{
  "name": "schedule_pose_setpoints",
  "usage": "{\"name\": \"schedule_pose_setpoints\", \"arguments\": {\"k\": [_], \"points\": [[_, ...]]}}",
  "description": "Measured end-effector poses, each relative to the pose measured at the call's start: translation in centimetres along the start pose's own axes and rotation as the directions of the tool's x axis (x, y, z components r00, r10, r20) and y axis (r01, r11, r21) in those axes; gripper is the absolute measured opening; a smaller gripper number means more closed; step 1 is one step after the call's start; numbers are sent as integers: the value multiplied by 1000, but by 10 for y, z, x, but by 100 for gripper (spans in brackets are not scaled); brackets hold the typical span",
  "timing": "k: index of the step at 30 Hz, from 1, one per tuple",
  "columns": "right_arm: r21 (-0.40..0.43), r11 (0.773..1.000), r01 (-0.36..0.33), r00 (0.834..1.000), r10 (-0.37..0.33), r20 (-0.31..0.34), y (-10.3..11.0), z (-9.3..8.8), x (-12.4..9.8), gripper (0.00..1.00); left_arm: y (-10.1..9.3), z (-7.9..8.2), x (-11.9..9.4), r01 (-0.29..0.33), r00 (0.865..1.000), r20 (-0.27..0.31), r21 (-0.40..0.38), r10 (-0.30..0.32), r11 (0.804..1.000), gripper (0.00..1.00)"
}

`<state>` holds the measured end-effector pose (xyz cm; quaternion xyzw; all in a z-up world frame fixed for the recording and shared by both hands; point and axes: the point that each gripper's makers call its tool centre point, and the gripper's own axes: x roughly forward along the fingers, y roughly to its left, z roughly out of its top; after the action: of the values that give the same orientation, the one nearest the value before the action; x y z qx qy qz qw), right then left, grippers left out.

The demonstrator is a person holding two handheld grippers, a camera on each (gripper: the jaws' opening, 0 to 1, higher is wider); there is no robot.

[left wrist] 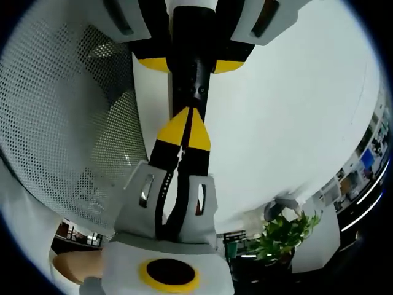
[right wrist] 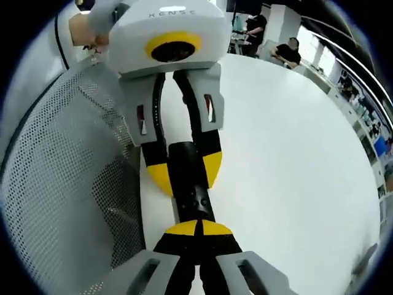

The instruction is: Press the specified remote control buttons in sequence, fully releasing each button before pressing the next.

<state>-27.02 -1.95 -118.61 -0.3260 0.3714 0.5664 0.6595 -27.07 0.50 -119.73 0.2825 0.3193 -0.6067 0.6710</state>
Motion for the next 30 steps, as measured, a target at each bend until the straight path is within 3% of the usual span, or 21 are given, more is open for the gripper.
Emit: {"name": "schedule_pose_setpoints", "arguments": {"k": [8,20,22,25,27,30], "points": [[-29,1000,-7,1000,6,-13,-1,-5,-5,0,0,1,-1,0,1000,-3,-1,0,1000,24],[51,998,30,999,-32,29,-3,-12,-9,0,0,2,-2,-2,1000,14,-8,2,1000,24],[18,999,44,999,-45,28,-2,-11,-8,0,0,2,-2,-2,1000,14,-5,2,1000,24],[-175,980,95,996,-93,15,0,-7,-6,0,0,2,-2,2,1000,12,2,-2,1000,24],[-247,964,97,995,-102,-10,1,-7,-5,0,-1,2,-2,6,1000,9,7,-6,1000,24],[-210,974,90,995,-97,-23,-1,-7,-4,0,-1,2,-2,6,1000,6,8,-6,1000,24]]}}
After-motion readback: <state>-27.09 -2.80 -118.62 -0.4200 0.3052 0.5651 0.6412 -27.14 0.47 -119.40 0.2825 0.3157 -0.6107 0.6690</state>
